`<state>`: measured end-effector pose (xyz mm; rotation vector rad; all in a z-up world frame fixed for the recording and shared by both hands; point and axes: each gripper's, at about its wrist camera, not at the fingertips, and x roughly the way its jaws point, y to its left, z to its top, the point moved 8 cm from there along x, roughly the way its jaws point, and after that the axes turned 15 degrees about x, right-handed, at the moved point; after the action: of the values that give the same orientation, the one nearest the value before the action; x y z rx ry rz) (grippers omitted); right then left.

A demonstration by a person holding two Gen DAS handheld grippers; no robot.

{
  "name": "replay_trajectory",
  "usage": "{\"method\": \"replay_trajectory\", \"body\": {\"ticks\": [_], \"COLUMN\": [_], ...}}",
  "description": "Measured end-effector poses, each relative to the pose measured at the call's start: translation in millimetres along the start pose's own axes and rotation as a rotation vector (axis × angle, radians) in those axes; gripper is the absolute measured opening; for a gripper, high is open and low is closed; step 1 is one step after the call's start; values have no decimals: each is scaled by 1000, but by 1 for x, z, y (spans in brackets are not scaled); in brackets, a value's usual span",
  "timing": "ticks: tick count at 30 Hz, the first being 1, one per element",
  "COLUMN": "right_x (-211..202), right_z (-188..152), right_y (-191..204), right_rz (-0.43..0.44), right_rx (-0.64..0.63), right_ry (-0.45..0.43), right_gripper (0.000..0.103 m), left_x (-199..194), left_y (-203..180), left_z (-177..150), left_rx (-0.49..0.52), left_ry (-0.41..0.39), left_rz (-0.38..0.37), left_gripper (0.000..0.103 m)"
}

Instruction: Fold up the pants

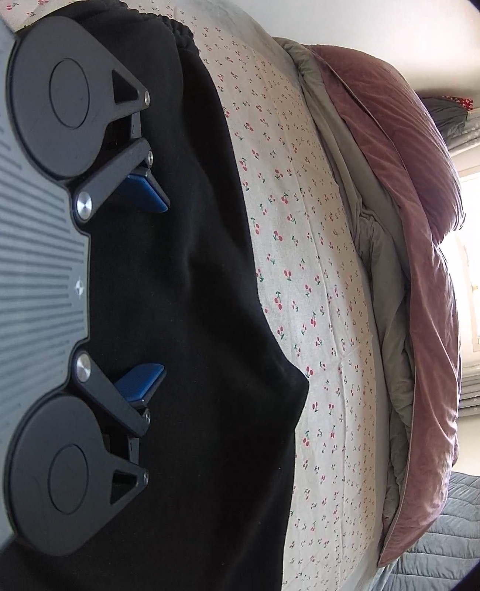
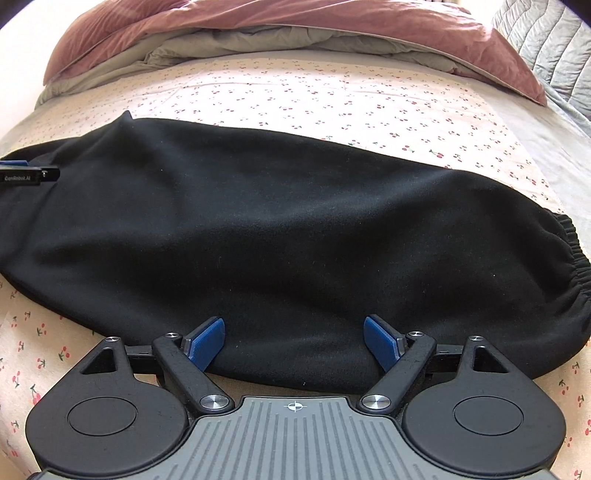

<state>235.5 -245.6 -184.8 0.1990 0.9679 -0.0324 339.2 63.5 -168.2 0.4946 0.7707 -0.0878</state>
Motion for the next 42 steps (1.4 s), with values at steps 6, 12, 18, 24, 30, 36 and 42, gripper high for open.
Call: {"method": "replay_trajectory", "body": {"ticks": [6, 12, 18, 24, 30, 36, 42], "right_x": [-4, -3, -2, -36, -74, -58, -45], "right_z": [4, -1, 1, 26, 28, 7, 7], "right_y": [-21, -20, -20, -70, -179, -212, -232], "right_rz": [-41, -97, -117, -102, -79, -33, 16], "right_rx": [47, 33, 37, 269, 797, 973, 1047], "right_ry": [-8, -11, 1, -108, -199, -151, -193], "right_gripper": [83, 83, 83, 81, 81, 67, 54], "left_x": [0, -7, -10, -25, -43, -42, -41], "left_y": [59, 92, 100, 113, 105, 77, 62], "left_z": [-33, -67, -76, -61, -42, -26, -17], "left_rx": [-106, -13, -48, -174, -205, -159, -145], "left_ry": [42, 98, 90, 47, -32, -64, -76], "left_rz": [86, 269, 236, 214, 179, 134, 104], "left_gripper": [85, 87, 89, 82, 82, 82, 82]}}
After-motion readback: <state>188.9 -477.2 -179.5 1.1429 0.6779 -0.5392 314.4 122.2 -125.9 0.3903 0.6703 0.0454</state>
